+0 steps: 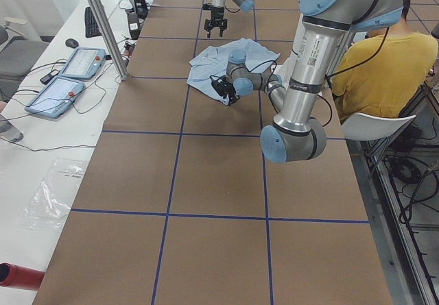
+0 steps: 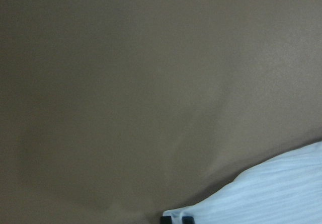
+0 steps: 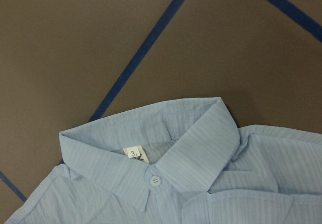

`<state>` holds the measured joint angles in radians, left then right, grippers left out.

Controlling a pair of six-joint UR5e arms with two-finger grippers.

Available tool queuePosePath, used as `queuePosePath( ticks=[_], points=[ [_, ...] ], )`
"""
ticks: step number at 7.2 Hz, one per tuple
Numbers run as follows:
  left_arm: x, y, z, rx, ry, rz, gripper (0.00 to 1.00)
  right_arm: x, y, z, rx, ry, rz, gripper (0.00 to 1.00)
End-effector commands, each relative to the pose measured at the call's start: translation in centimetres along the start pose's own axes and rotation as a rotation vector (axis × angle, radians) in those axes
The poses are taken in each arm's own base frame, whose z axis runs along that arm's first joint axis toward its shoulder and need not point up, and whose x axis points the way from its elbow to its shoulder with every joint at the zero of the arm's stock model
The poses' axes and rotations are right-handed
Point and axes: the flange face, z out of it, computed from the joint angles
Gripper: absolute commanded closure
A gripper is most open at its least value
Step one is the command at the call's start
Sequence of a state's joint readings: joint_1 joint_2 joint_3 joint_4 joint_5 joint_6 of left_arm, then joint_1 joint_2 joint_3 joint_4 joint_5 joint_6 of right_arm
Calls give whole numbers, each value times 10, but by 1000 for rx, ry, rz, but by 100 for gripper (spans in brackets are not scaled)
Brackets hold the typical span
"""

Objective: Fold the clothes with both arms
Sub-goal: 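Move the right gripper to the collar while the left gripper pulls the shirt corner away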

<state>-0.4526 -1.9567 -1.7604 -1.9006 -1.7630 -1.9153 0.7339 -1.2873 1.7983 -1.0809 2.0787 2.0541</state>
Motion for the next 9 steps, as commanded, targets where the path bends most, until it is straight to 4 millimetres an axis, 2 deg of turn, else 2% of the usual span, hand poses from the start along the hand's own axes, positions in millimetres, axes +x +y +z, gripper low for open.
queuePosePath(
  ticks=[1,2,3,4,6,7,8,9],
  points=[
    [4,-23,-8,28,11,-1,100,0,-2,1,3,1,-5,0],
    [10,-52,-14,66,19,70,100,-1,-3,-1,4,-2,-7,0],
    [15,-89,-12,108,11,116,100,0,-4,0,5,0,-6,0],
    [46,-124,-11,147,42,115,100,-1,-3,1,4,-1,-8,0],
    [81,-183,13,187,162,99,100,-2,-4,-1,7,-6,-7,0],
    [118,-207,29,204,203,91,100,-4,-3,-2,16,-15,-9,0],
    [157,-217,39,217,233,93,100,-6,0,-7,12,-26,-14,0],
    [164,-219,38,237,256,97,100,-8,2,-7,10,-27,-15,0]
  ],
)
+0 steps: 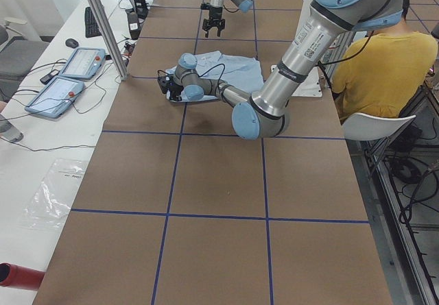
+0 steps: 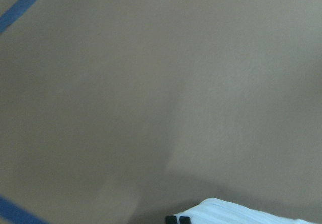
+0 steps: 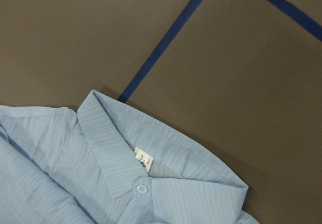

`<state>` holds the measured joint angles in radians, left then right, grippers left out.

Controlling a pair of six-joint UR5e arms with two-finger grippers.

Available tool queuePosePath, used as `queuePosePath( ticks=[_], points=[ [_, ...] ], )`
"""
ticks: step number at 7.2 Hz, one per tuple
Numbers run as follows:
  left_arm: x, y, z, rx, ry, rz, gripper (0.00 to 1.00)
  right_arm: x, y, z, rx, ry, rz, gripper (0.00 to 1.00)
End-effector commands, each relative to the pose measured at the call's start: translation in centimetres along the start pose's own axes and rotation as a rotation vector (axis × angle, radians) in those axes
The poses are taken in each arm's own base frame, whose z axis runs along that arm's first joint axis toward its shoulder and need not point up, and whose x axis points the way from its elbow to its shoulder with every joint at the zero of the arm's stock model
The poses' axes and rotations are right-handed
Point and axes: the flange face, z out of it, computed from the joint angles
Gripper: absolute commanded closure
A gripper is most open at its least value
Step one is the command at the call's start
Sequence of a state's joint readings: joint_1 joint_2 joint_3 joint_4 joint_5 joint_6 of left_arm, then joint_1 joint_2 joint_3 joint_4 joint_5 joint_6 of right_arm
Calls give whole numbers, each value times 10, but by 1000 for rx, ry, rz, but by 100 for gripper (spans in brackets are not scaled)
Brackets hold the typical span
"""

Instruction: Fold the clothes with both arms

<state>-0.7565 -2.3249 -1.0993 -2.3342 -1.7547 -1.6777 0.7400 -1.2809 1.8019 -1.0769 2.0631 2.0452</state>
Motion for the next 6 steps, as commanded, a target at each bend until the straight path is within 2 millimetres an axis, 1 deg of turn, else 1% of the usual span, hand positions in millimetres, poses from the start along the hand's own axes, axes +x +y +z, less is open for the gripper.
queuePosePath(
  ticks=[1,2,3,4,5,6],
  points=[
    [25,-8,7,23,43,5,100,-5,6,0,-6,-8,-7,0],
    [31,-6,4,18,69,11,100,-15,18,5,5,-23,-23,0],
    [29,-7,3,16,78,10,43,-20,34,13,53,-60,-63,0],
    [33,-7,-4,11,119,-2,34,-22,68,27,55,-72,-180,0],
    [37,-8,-22,1,153,-7,34,-19,102,43,50,-73,-242,0],
    [18,-3,-37,-41,162,-1,34,-10,139,65,111,-46,-294,0]
  ],
)
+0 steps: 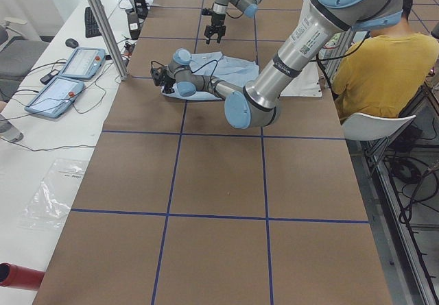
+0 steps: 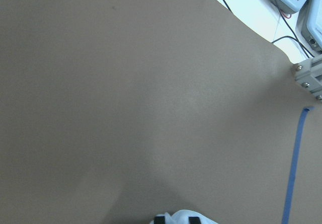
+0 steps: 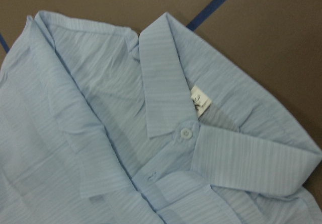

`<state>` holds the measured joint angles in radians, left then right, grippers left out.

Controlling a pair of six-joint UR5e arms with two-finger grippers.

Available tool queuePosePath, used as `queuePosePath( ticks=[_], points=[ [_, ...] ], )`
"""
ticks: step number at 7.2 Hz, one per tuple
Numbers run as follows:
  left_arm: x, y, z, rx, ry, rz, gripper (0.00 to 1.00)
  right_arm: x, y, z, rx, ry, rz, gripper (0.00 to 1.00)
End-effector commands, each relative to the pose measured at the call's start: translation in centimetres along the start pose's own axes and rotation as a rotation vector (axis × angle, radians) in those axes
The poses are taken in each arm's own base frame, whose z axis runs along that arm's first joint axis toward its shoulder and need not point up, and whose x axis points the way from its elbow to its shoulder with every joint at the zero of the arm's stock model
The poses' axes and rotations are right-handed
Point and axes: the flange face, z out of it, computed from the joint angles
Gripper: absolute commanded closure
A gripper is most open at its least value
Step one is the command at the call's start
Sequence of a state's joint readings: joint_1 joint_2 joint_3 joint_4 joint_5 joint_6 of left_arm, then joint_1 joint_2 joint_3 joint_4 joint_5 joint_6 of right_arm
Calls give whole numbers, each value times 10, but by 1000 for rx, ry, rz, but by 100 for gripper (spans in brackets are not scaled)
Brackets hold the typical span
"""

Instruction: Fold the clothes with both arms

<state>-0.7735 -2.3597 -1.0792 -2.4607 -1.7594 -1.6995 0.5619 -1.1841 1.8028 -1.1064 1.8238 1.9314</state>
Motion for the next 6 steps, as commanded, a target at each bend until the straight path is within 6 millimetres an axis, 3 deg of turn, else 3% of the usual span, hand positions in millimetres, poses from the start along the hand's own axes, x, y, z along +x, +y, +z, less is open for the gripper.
queuePosePath(
  ticks=[1,2,3,5,6],
  points=[
    [-19,-2,-26,-37,22,-3,34,-1,97,41,87,121,-244,0],
    [-18,-11,-31,-29,27,-6,35,-3,138,52,109,198,-412,0],
    [-22,-15,-36,-36,28,-8,35,-14,162,54,108,206,-526,0],
    [-20,-47,-59,-72,42,-23,35,-4,168,58,83,311,-765,0],
    [-29,-51,-64,-76,44,-23,35,5,173,62,63,360,-874,0]
  ],
)
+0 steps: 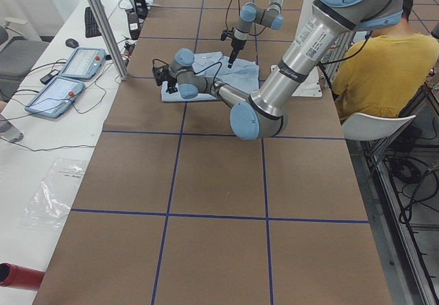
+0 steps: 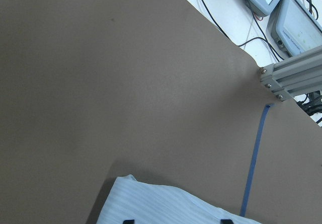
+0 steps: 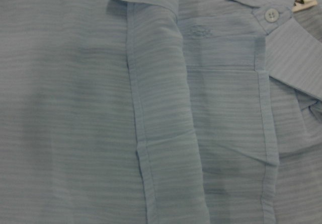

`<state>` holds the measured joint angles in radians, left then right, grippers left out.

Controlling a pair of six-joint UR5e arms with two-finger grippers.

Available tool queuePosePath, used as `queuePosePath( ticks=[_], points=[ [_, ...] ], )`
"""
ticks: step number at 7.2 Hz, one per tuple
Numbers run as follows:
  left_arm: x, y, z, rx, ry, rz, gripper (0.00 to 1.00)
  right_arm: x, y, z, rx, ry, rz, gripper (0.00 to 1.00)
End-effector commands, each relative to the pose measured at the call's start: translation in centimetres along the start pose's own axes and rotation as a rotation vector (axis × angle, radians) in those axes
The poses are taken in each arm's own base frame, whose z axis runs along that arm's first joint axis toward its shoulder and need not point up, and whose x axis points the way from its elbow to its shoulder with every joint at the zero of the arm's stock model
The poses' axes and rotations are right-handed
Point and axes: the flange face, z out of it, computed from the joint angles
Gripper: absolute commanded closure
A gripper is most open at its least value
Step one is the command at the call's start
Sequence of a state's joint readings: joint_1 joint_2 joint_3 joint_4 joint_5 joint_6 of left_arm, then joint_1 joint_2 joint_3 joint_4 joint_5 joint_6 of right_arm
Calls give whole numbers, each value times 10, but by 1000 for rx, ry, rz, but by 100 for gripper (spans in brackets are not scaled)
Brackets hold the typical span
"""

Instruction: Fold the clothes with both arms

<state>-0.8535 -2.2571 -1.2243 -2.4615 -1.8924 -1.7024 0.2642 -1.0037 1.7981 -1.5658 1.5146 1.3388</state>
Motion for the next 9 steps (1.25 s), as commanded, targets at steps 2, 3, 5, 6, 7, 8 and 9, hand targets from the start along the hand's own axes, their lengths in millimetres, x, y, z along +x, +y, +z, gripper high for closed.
queuePosePath(
  ticks=[2,3,5,6,7,8,9],
  points=[
    [-3,-8,-12,-14,10,-4,35,3,31,17,-50,88,-198,0],
    [-6,-9,-12,-13,7,-5,35,5,31,18,-51,94,-200,0],
    [-5,-12,-14,-8,9,-5,35,39,18,29,-49,137,-206,0],
    [-5,-16,-19,-6,11,-7,35,61,6,27,-42,150,-222,0],
    [-6,-15,-20,-24,9,-8,35,91,-2,13,-36,150,-270,0],
    [-4,-16,-27,-23,18,-6,35,132,-4,11,-39,186,-286,0],
    [-6,-17,-29,-21,19,-6,35,172,-1,7,-52,216,-274,0]
  ],
)
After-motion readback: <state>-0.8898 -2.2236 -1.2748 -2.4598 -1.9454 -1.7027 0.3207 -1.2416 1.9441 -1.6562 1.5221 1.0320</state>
